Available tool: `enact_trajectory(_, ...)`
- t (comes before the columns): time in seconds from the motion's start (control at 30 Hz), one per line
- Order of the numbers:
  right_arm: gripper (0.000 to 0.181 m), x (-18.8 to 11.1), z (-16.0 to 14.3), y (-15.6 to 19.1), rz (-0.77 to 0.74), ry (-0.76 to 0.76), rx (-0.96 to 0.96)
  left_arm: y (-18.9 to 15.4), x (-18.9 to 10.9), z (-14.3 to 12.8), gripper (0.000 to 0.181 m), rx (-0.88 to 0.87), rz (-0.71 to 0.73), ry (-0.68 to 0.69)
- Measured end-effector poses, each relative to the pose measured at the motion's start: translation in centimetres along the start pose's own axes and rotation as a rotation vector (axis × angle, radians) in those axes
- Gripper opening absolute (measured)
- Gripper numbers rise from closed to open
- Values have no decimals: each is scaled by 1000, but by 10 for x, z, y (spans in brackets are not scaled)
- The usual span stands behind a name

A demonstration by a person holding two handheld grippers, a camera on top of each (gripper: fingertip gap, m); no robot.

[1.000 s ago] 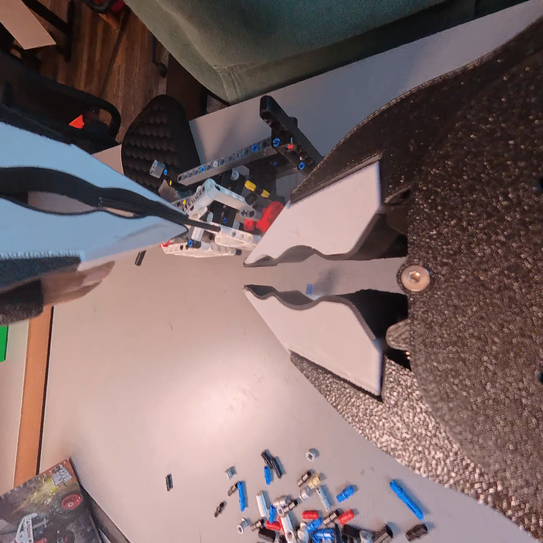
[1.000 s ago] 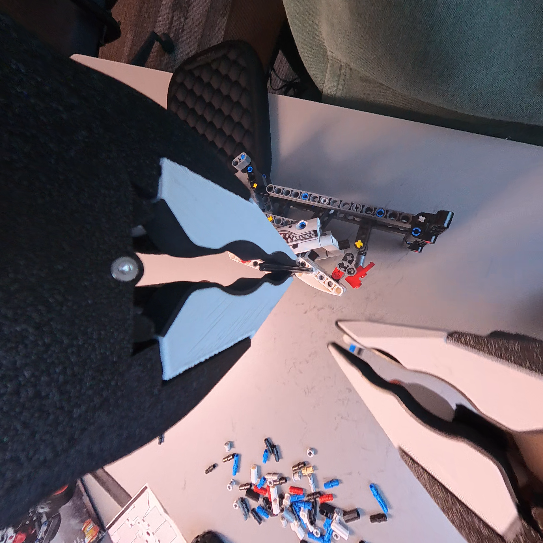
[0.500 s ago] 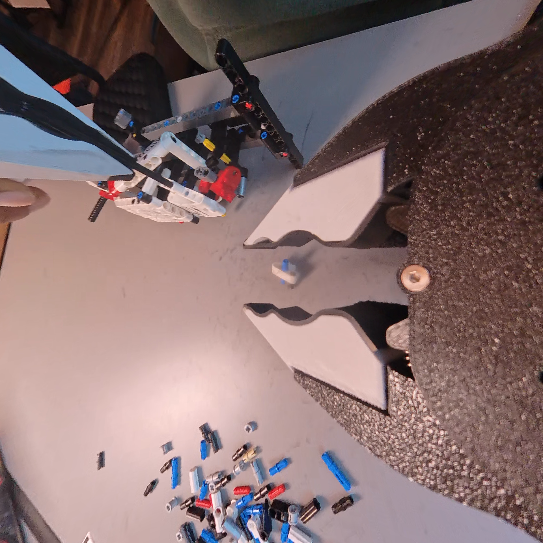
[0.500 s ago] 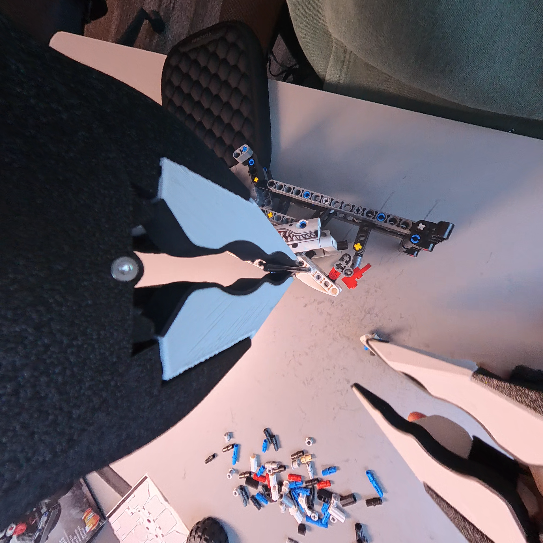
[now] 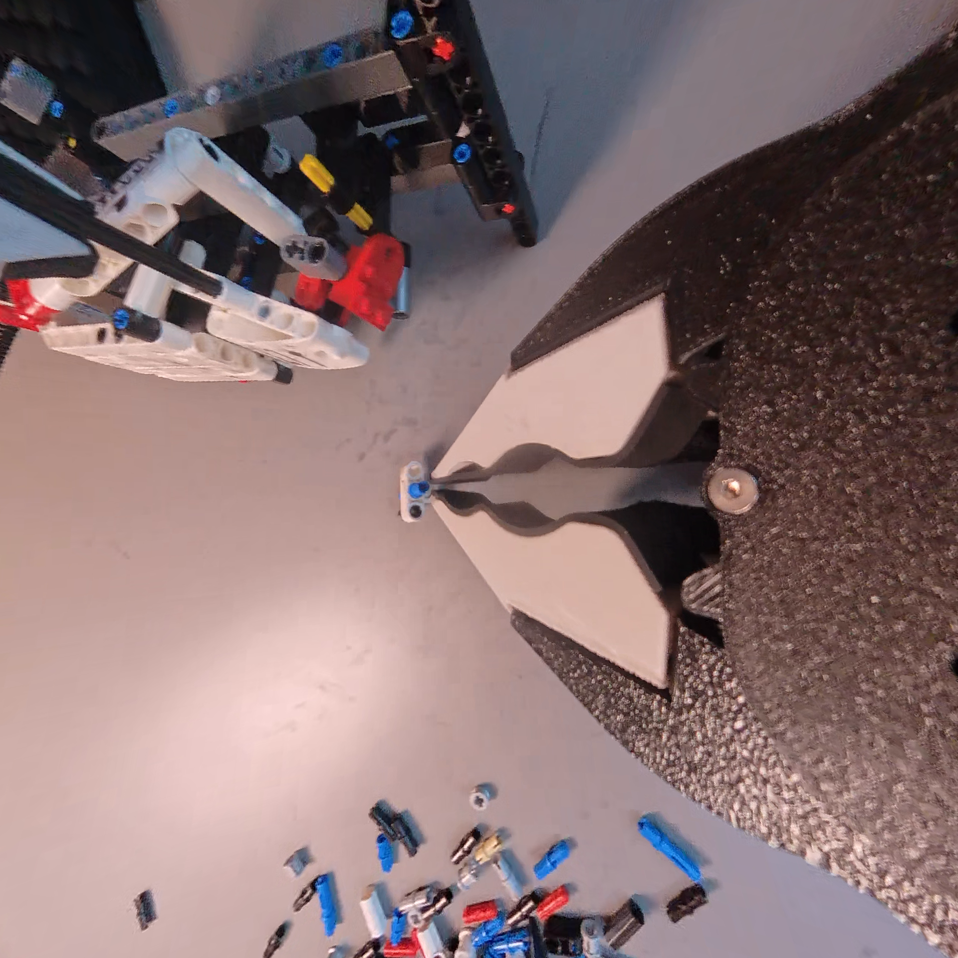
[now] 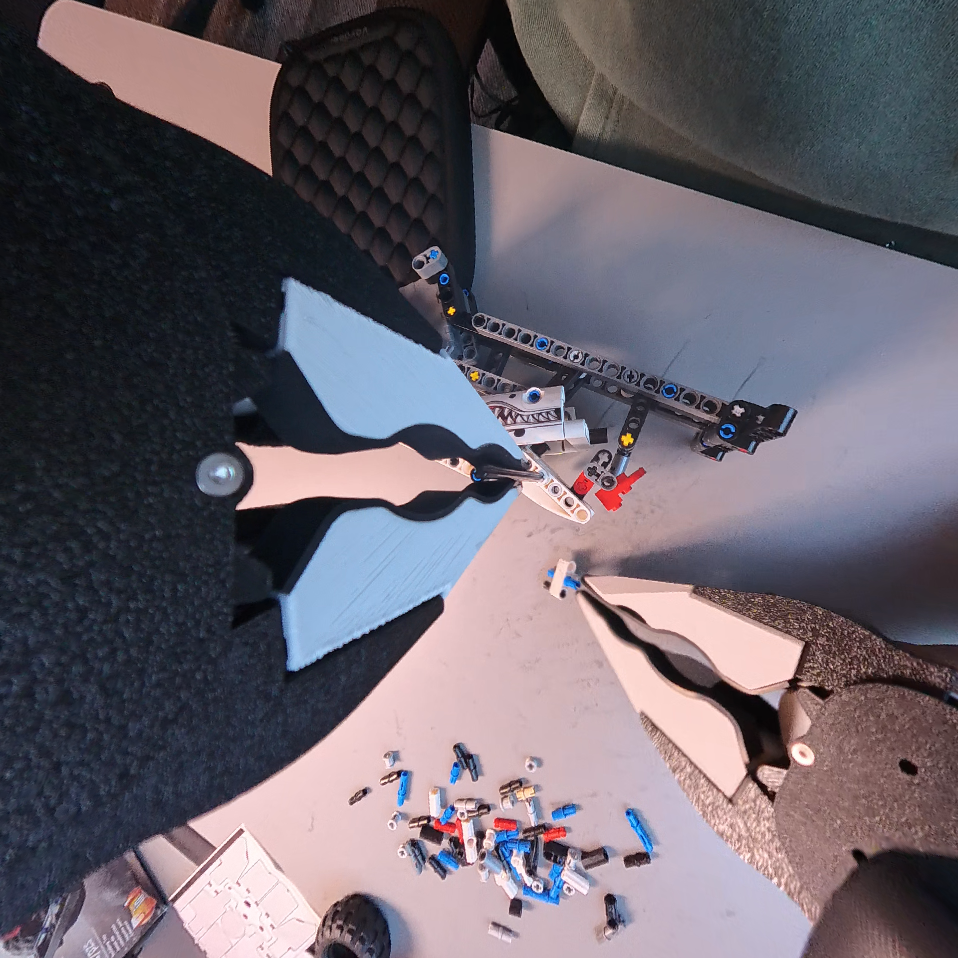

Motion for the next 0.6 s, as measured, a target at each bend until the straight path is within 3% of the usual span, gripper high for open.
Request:
enact_trajectory(0.07,3,0,0,0,-10,-5,-1,4,-3,7,21,-27,-3,-34)
enact_trajectory(0.13,3,-1,0,1,-22,-16,-5,-5,-13,17,28,-74,-90,-129)
enact_trajectory(0.27,2,-1,2,2,-36,-40,-31,-34,-27,44,31,-108,-279,-307)
enact_trajectory(0.4,2,1,3,2,-26,-34,-48,-53,-15,55,24,-80,-342,-292)
enact_trajectory(0.6,2,-3,2,4,19,-6,-21,-54,-19,55,18,-111,-352,-307)
Point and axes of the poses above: each gripper's, where its closed fingertips meet, x out along the fingers, z out of its top, y = z × x across the jaws, the point moved 1 cm from there along -x, back along the fingers, and after that the axes turned 1 degree about -x, right-handed, at the moved point
